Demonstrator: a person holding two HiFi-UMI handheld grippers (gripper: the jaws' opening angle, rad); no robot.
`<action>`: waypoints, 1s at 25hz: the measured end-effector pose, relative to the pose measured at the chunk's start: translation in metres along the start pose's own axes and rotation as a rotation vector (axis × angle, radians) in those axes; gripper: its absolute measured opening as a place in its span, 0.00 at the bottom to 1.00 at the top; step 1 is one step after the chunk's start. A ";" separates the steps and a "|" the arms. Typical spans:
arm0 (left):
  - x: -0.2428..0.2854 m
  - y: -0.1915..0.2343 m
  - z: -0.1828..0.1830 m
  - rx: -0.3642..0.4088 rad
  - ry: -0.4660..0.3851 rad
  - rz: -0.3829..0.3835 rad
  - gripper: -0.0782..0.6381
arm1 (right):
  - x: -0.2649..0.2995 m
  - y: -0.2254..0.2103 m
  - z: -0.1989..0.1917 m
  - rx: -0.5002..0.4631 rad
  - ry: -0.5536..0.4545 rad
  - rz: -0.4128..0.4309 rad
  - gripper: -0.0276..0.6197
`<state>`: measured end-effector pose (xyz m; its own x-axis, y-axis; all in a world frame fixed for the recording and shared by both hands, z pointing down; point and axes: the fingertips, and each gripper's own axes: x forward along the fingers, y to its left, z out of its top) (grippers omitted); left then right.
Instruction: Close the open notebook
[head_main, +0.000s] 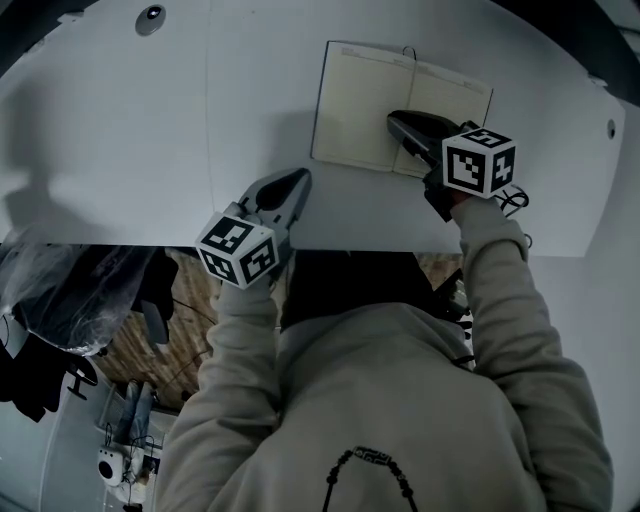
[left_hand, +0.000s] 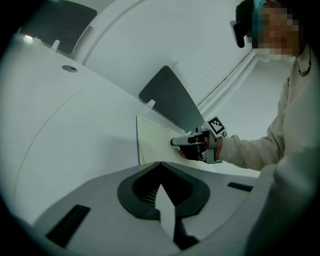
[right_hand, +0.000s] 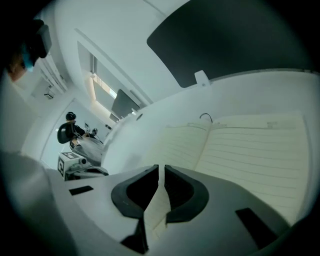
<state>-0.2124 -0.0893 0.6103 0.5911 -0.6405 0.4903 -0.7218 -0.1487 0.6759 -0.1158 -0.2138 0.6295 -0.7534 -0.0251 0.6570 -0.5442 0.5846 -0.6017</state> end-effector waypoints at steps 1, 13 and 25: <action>0.000 0.001 0.000 -0.003 0.000 0.000 0.10 | 0.003 -0.005 -0.003 -0.002 0.015 -0.026 0.12; 0.003 0.004 -0.005 -0.028 0.000 -0.014 0.10 | 0.018 -0.019 -0.009 -0.002 0.043 -0.085 0.07; 0.003 0.005 -0.009 -0.050 -0.001 -0.021 0.10 | 0.020 -0.016 -0.007 0.003 0.076 -0.032 0.07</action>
<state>-0.2112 -0.0856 0.6204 0.6056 -0.6384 0.4751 -0.6903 -0.1246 0.7127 -0.1201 -0.2177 0.6554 -0.7053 0.0182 0.7087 -0.5687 0.5824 -0.5809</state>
